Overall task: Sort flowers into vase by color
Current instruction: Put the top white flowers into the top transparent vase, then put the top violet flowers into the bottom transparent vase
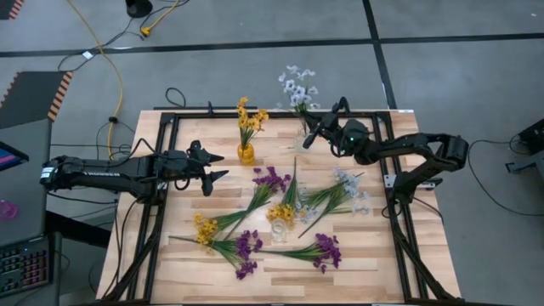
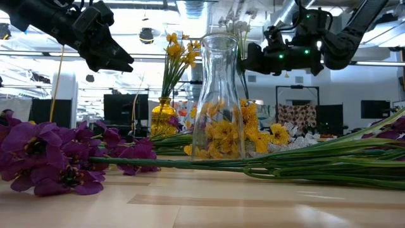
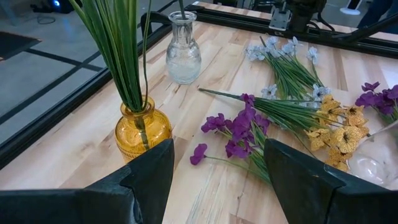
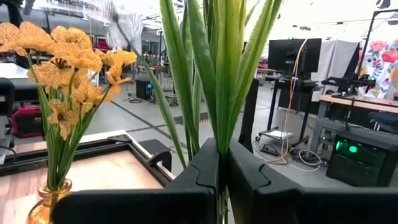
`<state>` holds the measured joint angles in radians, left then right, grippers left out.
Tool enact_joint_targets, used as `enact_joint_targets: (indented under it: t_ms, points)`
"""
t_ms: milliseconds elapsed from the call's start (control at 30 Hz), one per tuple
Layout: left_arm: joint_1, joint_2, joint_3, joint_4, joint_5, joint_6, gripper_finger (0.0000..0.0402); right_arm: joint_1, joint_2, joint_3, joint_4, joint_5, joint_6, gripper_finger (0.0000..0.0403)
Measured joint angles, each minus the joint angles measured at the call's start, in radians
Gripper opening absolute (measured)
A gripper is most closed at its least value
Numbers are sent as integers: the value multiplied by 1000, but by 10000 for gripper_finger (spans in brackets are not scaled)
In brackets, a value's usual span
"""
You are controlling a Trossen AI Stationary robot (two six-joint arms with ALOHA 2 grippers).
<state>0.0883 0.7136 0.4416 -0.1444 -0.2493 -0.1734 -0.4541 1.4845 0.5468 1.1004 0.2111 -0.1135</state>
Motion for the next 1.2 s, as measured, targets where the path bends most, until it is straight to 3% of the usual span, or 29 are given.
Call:
enact_joint_targets:
  t_ms: [267,400,733,967,1200]
  points:
    - [0,0,0,0,0,0,236,0,0,0,-24,0,-2,43]
    - [0,0,0,0,0,0,236,0,0,0,-26,0,-77,55]
    - [0,0,0,0,0,0,236,3,0,0,-59,109,-97,146]
    - [0,0,0,0,0,1,236,10,0,0,-113,111,-58,213]
    - [0,0,0,0,0,0,236,10,-62,0,-238,129,-36,244]
